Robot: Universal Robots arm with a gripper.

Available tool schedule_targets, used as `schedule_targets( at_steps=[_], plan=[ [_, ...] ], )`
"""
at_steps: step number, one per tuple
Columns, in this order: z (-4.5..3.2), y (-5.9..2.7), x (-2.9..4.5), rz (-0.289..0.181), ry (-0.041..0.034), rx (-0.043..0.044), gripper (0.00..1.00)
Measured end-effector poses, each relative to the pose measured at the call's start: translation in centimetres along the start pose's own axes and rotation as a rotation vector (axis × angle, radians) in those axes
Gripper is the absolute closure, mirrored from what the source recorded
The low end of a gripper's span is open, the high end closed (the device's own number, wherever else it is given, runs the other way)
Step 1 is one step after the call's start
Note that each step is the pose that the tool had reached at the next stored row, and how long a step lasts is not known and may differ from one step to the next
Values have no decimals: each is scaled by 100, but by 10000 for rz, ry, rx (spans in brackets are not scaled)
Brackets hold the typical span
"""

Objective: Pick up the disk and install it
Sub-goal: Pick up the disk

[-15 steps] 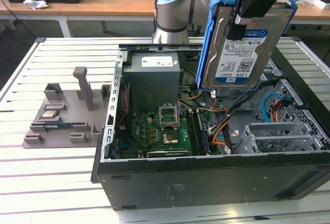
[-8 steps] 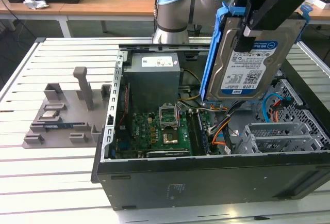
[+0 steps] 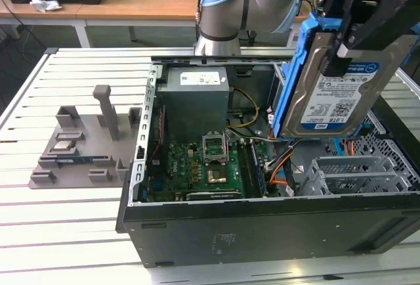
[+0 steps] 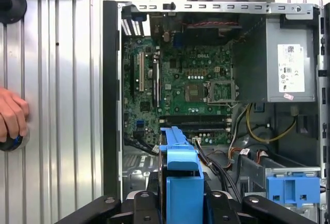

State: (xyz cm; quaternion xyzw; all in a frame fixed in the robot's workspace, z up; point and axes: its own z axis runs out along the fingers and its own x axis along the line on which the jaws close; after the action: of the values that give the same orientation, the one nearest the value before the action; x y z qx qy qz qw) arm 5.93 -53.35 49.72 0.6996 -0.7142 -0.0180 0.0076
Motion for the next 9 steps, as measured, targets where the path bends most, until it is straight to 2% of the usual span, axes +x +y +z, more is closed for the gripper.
schedule_targets(
  at_steps=[5, 9],
  plan=[
    [68, -281, 26, 2, 3, -38, 63],
    [128, -447, 116, 0, -28, -42, 63]
  ],
)
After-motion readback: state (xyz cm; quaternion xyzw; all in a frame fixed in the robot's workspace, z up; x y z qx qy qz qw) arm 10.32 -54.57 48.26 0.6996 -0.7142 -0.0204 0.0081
